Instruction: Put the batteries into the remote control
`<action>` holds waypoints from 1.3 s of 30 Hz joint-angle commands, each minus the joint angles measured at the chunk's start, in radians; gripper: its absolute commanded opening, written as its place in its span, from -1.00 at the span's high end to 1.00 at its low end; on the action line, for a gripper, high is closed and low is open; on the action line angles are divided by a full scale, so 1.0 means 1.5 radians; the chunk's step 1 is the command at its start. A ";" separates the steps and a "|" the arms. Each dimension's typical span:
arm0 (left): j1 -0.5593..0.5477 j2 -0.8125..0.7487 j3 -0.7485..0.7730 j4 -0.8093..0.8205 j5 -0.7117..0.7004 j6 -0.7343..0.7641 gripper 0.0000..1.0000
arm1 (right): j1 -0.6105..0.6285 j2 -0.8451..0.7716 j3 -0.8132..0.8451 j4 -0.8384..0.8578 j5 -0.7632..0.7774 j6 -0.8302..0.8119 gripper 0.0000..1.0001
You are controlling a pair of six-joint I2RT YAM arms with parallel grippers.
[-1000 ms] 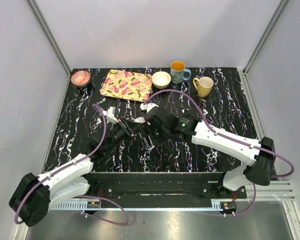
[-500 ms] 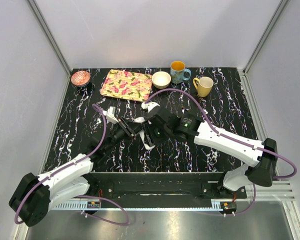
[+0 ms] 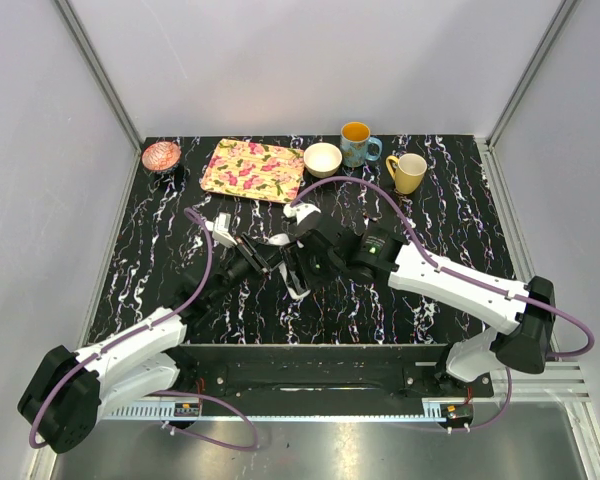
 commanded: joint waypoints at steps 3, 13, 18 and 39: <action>0.002 -0.012 0.019 0.029 0.002 0.022 1.00 | 0.006 -0.043 -0.002 0.020 0.025 0.005 -0.21; 0.002 -0.018 0.034 0.020 0.000 0.022 1.00 | 0.006 -0.053 -0.044 0.044 -0.002 0.020 -0.10; 0.003 -0.017 0.036 0.020 0.005 0.020 1.00 | 0.006 -0.042 -0.044 0.044 0.001 0.019 0.03; 0.002 -0.023 0.036 0.015 0.009 0.022 1.00 | 0.005 -0.021 -0.043 0.048 -0.013 0.014 0.42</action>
